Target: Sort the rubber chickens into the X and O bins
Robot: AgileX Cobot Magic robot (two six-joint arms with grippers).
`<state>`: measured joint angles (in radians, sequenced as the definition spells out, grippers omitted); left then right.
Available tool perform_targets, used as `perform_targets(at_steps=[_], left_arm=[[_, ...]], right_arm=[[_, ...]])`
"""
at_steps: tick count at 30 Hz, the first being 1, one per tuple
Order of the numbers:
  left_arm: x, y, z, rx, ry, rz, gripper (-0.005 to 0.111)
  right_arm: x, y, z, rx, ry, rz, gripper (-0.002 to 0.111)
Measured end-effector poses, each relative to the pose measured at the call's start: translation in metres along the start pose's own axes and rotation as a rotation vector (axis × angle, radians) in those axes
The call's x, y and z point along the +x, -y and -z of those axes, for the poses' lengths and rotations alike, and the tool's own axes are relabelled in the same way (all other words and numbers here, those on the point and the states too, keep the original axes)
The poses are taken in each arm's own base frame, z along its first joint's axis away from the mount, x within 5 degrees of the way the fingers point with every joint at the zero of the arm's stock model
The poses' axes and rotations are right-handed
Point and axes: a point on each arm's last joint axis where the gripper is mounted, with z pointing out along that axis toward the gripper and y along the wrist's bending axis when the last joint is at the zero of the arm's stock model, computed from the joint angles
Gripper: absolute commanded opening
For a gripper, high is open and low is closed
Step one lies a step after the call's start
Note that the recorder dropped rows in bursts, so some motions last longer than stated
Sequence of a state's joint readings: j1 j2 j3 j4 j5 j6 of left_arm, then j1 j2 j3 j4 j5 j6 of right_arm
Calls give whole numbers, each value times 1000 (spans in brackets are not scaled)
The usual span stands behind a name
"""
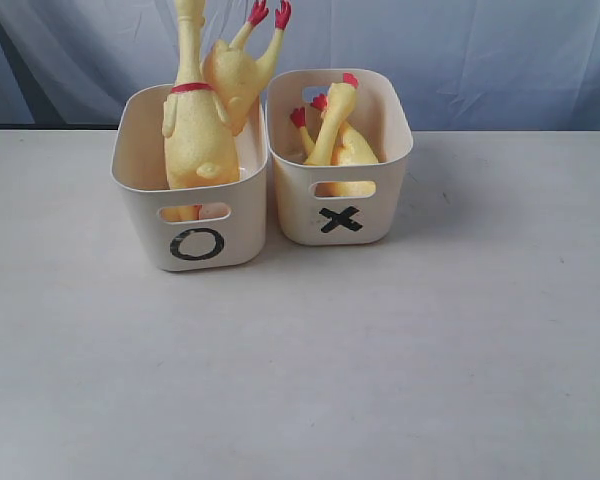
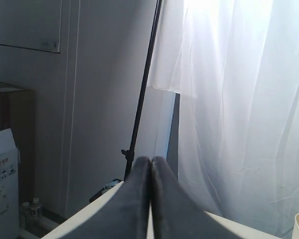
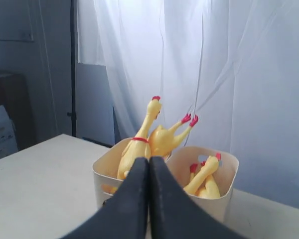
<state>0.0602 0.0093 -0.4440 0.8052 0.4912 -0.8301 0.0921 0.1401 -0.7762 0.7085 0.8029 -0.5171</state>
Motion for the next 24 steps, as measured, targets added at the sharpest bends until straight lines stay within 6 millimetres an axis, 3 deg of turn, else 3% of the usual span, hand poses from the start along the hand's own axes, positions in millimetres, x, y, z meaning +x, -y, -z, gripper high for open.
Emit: perform_targets(at_steps=[8,24], left_arm=[[0,0,0,-3,0,-1,0],[0,0,0,-17,2,-3,0]], right_arm=[[3,-16,30,-5,114,57,-1],[3,-18,32,-19,126,49,-1]])
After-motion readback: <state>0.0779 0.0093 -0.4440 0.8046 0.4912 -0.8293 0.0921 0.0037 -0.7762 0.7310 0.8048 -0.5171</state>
